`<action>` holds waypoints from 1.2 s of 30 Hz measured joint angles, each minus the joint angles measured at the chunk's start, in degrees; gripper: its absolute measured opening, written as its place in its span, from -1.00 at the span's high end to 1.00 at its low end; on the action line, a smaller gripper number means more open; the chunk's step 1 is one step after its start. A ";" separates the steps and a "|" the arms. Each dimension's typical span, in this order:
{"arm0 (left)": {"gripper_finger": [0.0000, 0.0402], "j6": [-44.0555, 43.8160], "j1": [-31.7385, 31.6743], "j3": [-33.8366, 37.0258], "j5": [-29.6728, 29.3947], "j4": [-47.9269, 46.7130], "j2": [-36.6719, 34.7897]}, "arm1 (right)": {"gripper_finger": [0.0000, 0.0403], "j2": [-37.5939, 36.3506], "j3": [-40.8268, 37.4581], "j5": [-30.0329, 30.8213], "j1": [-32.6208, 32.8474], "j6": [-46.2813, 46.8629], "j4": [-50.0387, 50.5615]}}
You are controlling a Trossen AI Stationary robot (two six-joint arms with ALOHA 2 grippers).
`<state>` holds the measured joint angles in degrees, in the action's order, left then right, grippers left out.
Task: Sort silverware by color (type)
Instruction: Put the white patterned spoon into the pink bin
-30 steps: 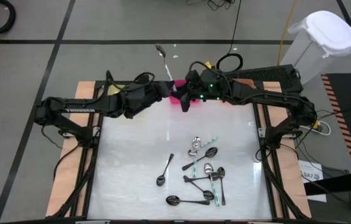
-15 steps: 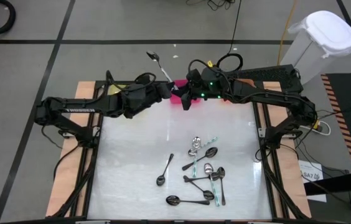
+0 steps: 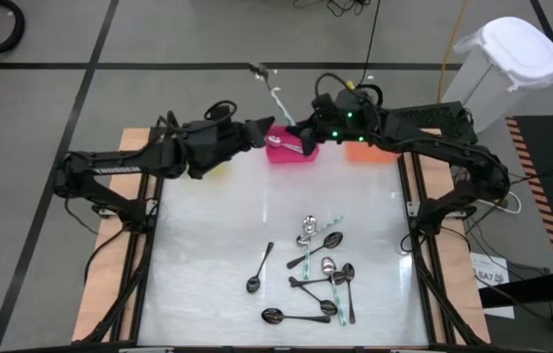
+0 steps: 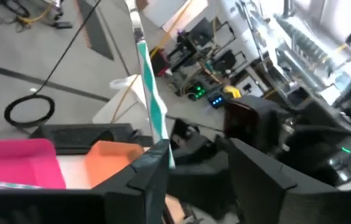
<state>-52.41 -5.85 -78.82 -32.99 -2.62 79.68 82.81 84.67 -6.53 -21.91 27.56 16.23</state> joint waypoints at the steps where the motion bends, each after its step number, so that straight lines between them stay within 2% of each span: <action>1: 0.16 0.58 -0.02 -1.31 0.04 -2.26 -0.04 | 0.82 -0.54 0.02 -0.66 -0.63 -0.15 0.62; 11: 0.14 4.27 -0.57 -12.59 -0.10 -29.00 0.04 | 0.82 -3.61 0.02 -10.41 -5.75 -3.25 11.76; 23: 0.14 4.84 2.71 -13.50 1.91 -33.64 0.13 | 0.82 -0.76 0.02 -25.05 -13.23 -11.83 23.27; 27: 0.14 4.46 3.98 -13.50 1.88 -35.88 0.22 | 0.82 1.90 0.02 -27.25 -15.47 -14.06 24.85; 33: 0.14 12.47 5.25 -13.47 4.26 -40.00 0.22 | 0.82 5.29 0.02 -31.16 -18.26 -16.97 26.61; 36: 0.14 13.03 5.33 -13.47 4.59 -42.88 0.22 | 0.82 6.24 0.02 -32.22 -19.49 -18.11 26.70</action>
<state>-39.38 -0.51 -92.29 -28.40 -45.50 79.90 89.04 84.68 -38.74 -41.40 9.45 42.94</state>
